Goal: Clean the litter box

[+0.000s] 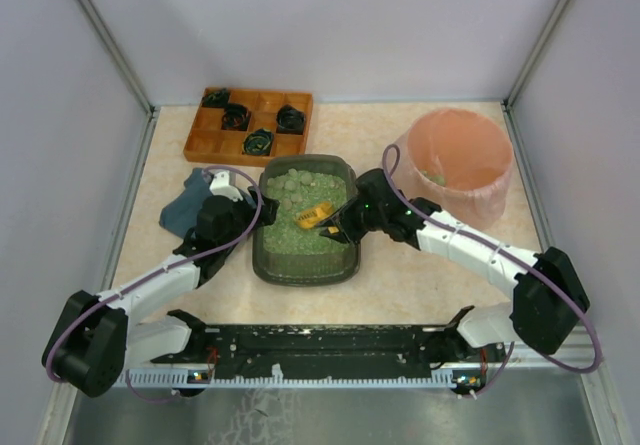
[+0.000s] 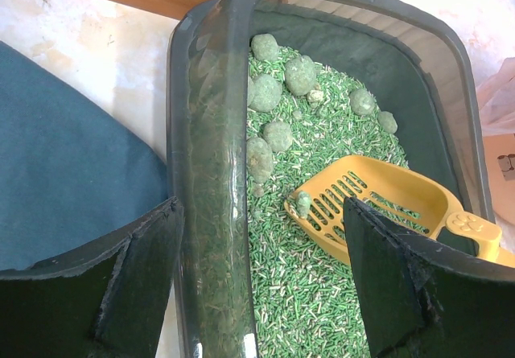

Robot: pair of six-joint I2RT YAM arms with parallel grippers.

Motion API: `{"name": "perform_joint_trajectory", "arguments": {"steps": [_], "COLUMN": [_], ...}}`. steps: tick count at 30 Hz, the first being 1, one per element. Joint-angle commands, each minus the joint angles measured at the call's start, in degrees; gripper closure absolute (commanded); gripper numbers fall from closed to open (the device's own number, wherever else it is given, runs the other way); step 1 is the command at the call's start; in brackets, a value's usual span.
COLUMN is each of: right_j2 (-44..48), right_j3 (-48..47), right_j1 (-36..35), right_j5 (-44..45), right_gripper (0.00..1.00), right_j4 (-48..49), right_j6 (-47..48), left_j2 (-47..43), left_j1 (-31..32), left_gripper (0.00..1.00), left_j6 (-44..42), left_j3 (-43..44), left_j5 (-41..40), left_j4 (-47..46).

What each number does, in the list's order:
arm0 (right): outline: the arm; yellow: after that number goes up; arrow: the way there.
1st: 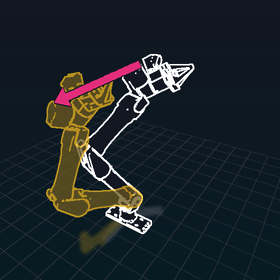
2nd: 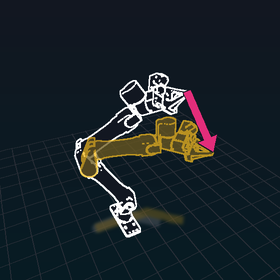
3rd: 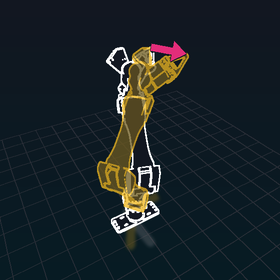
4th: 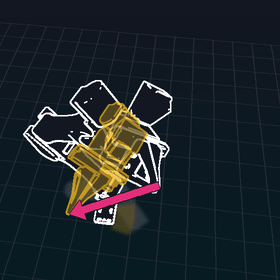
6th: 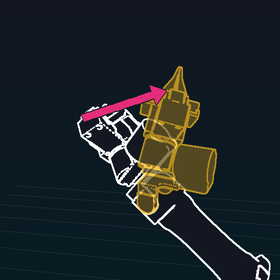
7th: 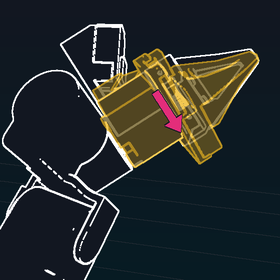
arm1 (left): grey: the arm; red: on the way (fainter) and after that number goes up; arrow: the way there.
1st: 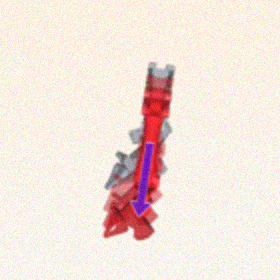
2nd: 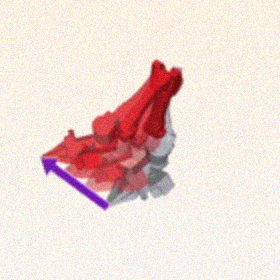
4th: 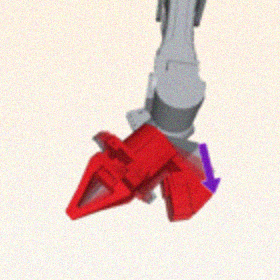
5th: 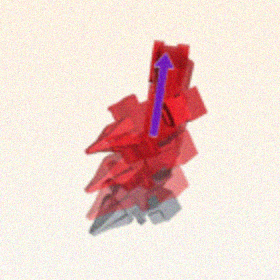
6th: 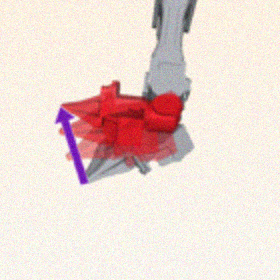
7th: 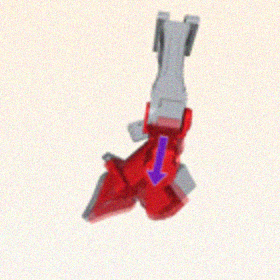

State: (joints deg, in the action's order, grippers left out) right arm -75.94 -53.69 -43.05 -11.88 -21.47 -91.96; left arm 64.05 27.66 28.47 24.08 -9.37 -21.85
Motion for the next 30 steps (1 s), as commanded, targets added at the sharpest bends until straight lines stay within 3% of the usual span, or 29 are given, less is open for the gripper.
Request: {"name": "perform_joint_trajectory", "arguments": {"steps": [1, 11, 17, 30], "right_j2": [-2.3, -12.2, -18.1, -9.4], "right_j3": [-2.9, -3.2, -3.5, 3.2], "right_j1": [0.2, 1.5, 1.5, 1.5], "right_j5": [-1.0, -7.2, -9.4, -5.2], "right_gripper": [1.00, 1.00, 1.00, 1.00], "right_j4": [0.5, 10.8, 16.6, 17.2], "right_j6": [-1.2, -1.6, 2.9, 12.9], "left_j2": [-0.9, -0.9, -1.1, -0.9], "left_j1": [0.3, 0.3, 0.2, 0.3], "left_gripper": [0.15, 0.15, 0.15, 0.15], "left_j6": [-0.1, -0.3, -0.4, -0.5], "left_j3": [0.6, 0.6, 0.5, 0.6], "left_j5": [-0.1, -0.2, -0.4, -0.1], "left_j4": [-0.6, -0.6, -0.6, -0.7]}}
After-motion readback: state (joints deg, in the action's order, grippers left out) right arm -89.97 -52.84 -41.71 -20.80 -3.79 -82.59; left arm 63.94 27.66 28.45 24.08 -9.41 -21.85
